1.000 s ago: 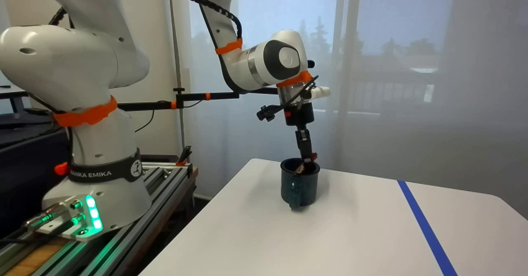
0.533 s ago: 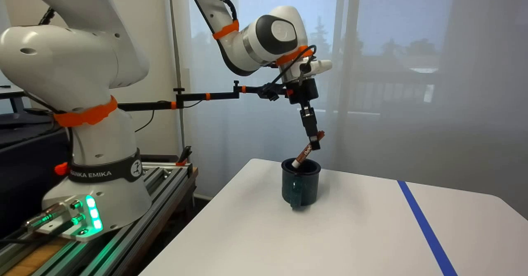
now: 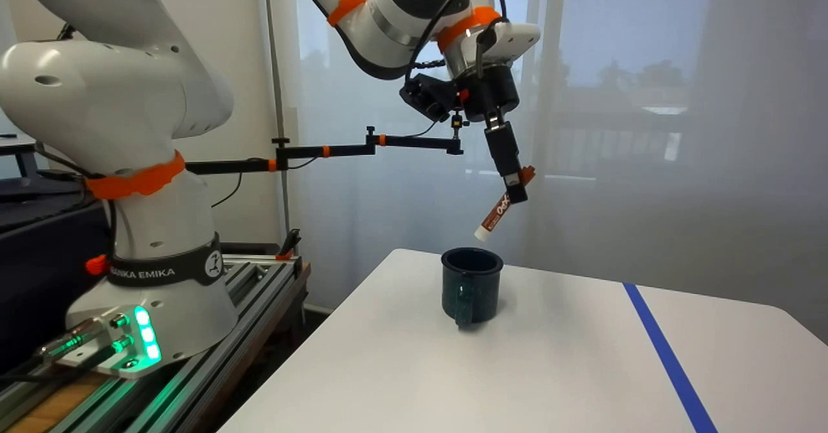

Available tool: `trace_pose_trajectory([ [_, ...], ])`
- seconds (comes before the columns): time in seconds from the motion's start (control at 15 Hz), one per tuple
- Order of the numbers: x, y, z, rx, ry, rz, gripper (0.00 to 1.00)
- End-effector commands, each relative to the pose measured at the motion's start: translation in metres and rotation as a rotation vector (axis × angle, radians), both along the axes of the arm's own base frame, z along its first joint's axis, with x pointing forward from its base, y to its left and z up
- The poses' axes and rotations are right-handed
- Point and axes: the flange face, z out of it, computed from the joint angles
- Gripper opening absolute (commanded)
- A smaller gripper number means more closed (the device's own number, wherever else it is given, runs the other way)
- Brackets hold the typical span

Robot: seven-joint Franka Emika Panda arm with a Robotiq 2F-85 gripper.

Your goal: Take the red marker out of the green mug.

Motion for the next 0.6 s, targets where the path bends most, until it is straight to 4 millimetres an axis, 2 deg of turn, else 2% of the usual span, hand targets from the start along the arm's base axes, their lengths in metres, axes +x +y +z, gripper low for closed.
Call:
trace_pose_trajectory([
  [0.0,-0.003,-0.037,0.0,-0.032,0.032,-0.049,0.05],
  [0.27,0.003,-0.061,-0.031,-0.03,0.083,-0.073,0.05],
  [0.53,0.019,-0.065,-0.079,-0.022,0.149,-0.047,0.05],
])
